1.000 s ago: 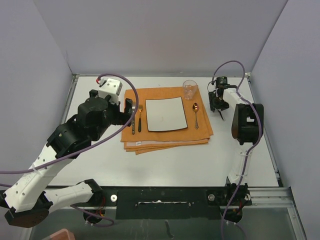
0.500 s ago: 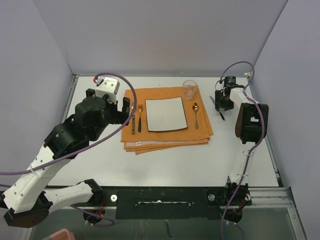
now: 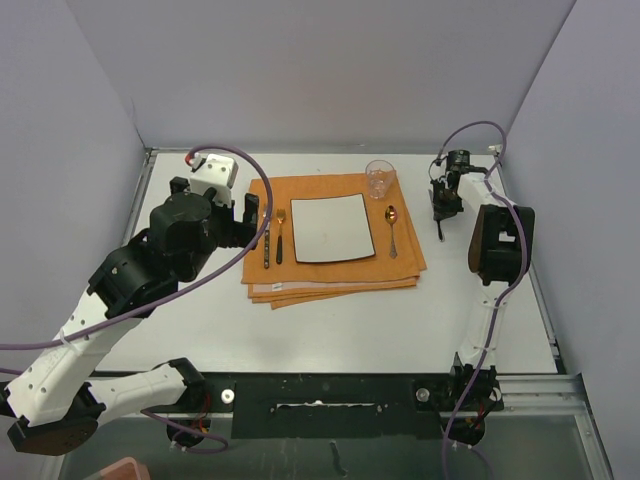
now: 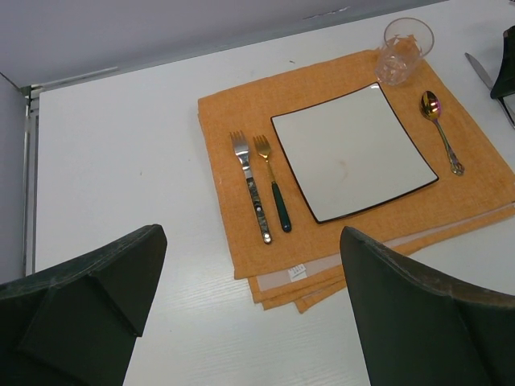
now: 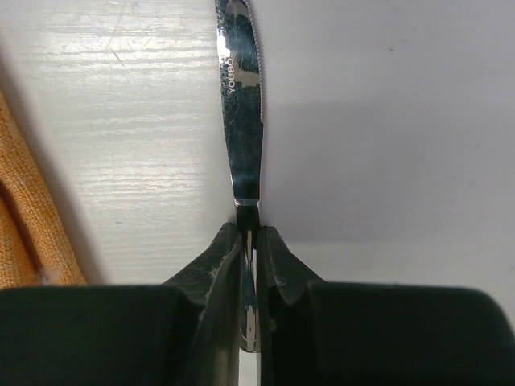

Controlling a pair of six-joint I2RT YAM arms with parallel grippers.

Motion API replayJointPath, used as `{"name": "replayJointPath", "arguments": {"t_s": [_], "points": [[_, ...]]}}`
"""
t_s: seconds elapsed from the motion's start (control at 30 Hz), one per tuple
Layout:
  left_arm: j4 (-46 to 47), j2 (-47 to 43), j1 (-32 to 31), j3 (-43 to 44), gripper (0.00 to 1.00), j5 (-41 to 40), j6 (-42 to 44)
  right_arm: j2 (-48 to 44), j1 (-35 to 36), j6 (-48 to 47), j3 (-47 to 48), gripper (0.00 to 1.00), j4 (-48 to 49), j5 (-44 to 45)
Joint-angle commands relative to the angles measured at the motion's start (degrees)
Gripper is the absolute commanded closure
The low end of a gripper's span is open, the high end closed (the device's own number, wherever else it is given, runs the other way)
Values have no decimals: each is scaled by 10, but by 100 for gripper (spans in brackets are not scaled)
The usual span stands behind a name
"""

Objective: Set the dinner table for one person
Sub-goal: Pick up the knife from the center of the board.

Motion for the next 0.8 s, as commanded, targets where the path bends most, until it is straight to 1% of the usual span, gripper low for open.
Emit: {"name": "replayJointPath", "arguments": {"t_s": [0.0,0.17,0.37,0.77], "points": [[17,-17,-2,25,10,-16,8,73,1,8,-31,100,-75,13],[17,-22,-2,23,10,-20,13,53,1,32,-48,100,-60,26],[19,-19,-2,20,10,-17,17,-22,-1,53,-73,100,5,44],[22,-6,-2,26,10,1,20,-153,-7,45,-135,100,90,45]]}}
